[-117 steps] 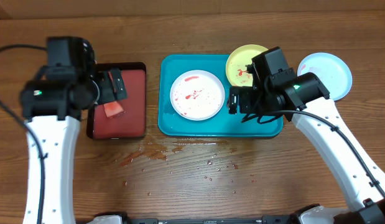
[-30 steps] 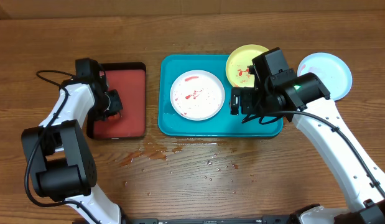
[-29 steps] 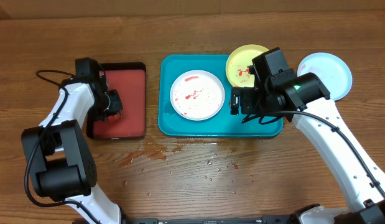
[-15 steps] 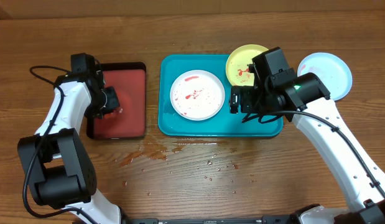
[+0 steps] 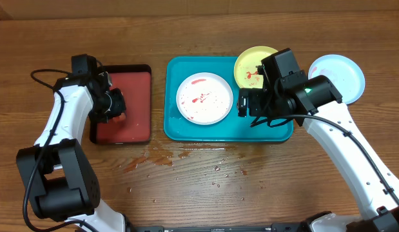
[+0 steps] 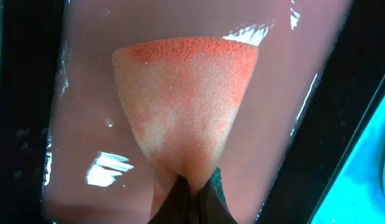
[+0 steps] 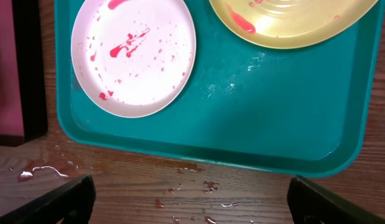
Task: Clean dirty plates on tray and stack at the side
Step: 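Lower the left gripper into the dark tray and grasp the pink sponge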
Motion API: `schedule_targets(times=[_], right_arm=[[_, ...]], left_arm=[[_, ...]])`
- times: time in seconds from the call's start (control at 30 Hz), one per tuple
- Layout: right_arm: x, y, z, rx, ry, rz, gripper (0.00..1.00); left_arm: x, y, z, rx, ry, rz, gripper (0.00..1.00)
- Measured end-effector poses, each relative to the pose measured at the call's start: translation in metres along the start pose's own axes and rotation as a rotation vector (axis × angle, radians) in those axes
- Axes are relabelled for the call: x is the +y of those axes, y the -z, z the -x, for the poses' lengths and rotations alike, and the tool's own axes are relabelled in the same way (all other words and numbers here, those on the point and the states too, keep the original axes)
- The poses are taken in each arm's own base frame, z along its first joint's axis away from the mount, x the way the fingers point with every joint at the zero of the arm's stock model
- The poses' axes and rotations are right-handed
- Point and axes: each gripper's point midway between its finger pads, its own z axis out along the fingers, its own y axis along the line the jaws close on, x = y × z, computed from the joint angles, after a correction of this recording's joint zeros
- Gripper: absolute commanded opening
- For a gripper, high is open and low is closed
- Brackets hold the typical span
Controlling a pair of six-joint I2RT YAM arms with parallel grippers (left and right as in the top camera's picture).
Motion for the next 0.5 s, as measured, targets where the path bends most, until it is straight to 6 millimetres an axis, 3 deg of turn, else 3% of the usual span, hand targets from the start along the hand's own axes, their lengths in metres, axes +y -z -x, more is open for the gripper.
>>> schedule_targets(times=[0.5], right_arm=[[0.0000,0.0000,-0.0002,0.001,0.000,0.000,1.00]], left_arm=[[-0.0012,0.0002,-0.0036,0.015,0.002,-0.008,0.04]])
